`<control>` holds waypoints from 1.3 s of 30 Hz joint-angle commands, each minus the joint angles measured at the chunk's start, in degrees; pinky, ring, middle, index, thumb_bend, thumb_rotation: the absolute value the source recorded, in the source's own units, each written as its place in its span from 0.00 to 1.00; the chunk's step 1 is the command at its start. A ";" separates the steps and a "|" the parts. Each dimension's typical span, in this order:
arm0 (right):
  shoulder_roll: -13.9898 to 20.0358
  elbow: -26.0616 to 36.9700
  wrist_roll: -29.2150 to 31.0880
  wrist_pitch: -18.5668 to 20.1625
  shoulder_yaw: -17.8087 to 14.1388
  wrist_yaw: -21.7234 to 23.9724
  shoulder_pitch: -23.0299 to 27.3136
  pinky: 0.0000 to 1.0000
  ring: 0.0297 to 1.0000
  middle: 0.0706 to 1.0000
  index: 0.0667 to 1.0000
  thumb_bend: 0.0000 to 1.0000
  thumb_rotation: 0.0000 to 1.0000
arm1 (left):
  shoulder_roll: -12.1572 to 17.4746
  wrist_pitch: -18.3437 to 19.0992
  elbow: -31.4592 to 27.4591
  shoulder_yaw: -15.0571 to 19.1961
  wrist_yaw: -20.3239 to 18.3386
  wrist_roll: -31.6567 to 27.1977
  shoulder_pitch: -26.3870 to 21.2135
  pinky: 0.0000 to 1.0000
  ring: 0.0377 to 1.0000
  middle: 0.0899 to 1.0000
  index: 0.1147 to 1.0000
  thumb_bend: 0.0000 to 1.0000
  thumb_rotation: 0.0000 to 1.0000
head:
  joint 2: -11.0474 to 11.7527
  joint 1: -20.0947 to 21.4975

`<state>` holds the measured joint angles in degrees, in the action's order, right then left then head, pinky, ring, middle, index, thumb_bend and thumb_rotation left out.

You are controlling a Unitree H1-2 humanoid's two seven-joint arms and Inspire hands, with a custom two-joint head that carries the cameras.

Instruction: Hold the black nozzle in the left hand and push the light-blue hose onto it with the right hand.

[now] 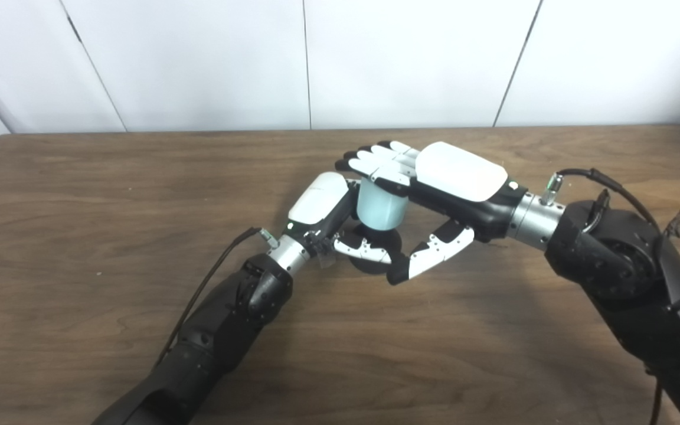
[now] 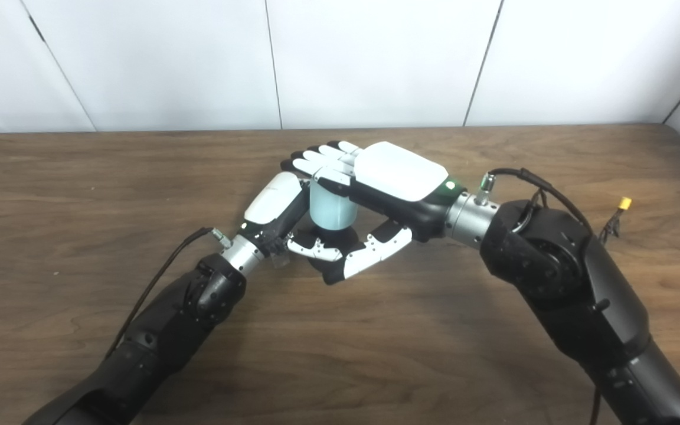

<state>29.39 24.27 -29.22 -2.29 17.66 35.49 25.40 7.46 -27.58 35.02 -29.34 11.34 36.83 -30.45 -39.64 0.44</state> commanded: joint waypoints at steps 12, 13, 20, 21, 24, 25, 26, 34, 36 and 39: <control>0.38 0.65 0.02 1.00 1.83 3.72 1.82 0.90 0.95 0.93 0.88 0.83 0.92 | 0.77 1.82 5.69 -2.46 -1.97 1.30 11.06 0.34 0.38 0.39 0.44 0.50 0.00 | -0.80 0.05; 0.11 0.65 0.03 1.12 2.24 3.90 1.89 0.90 0.95 0.93 0.89 0.83 0.92 | 0.73 1.88 5.64 -2.46 -1.99 1.31 11.09 0.34 0.38 0.39 0.44 0.50 0.00 | -0.89 0.01; -0.96 0.30 -1.80 1.64 6.14 5.40 2.45 0.86 0.93 0.92 0.87 0.84 0.89 | 0.53 3.05 5.22 -2.32 -3.14 0.93 11.20 0.35 0.38 0.40 0.43 0.50 0.00 | -1.26 -0.25; -0.98 0.20 -1.90 1.55 6.67 5.48 2.47 0.87 0.93 0.91 0.86 0.84 0.89 | 0.54 3.15 5.17 -2.31 -3.22 0.94 11.21 0.35 0.38 0.41 0.43 0.50 0.00 | -1.36 -0.26; -1.00 -0.23 -2.08 1.36 7.79 5.55 2.28 0.88 0.93 0.90 0.85 0.84 0.86 | 0.62 3.70 4.58 -2.30 -3.40 1.16 11.34 0.36 0.39 0.42 0.43 0.50 0.00 | -1.46 -0.25; -0.88 -0.33 -2.37 1.40 8.14 5.76 2.27 0.88 0.94 0.90 0.85 0.84 0.85 | 0.65 3.77 4.44 -2.30 -3.34 1.28 11.38 0.36 0.39 0.41 0.43 0.50 0.00 | -1.63 -0.31; -0.71 -0.42 -2.78 1.47 8.49 6.01 2.25 0.89 0.94 0.90 0.85 0.83 0.85 | 0.67 3.80 4.31 -2.31 -3.31 1.35 11.42 0.36 0.38 0.41 0.43 0.50 0.00 | -1.63 -0.31; 1.09 -1.43 -4.08 -0.02 9.01 4.98 0.01 0.90 0.94 0.91 0.86 0.86 0.86 | 0.76 1.65 5.37 -2.22 -2.38 0.92 11.26 0.35 0.39 0.41 0.43 0.50 0.00 | -2.02 -0.38; 1.87 -1.30 -3.98 -0.01 8.87 5.14 -0.52 0.91 0.95 0.92 0.87 0.85 0.86 | 0.86 1.24 5.66 -2.35 -1.82 1.19 11.14 0.35 0.39 0.40 0.43 0.50 0.00 | -2.08 -0.44; 2.84 -0.85 -3.74 0.05 8.42 5.09 -1.37 0.89 0.94 0.92 0.86 0.83 0.86 | 1.03 1.62 5.34 -2.24 -2.03 1.31 11.19 0.35 0.39 0.40 0.43 0.50 0.00 | -2.17 -0.29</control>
<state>29.39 24.50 -34.27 -1.61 23.06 34.80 27.99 8.03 -27.51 33.57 -29.00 10.52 36.60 -29.62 -41.75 0.09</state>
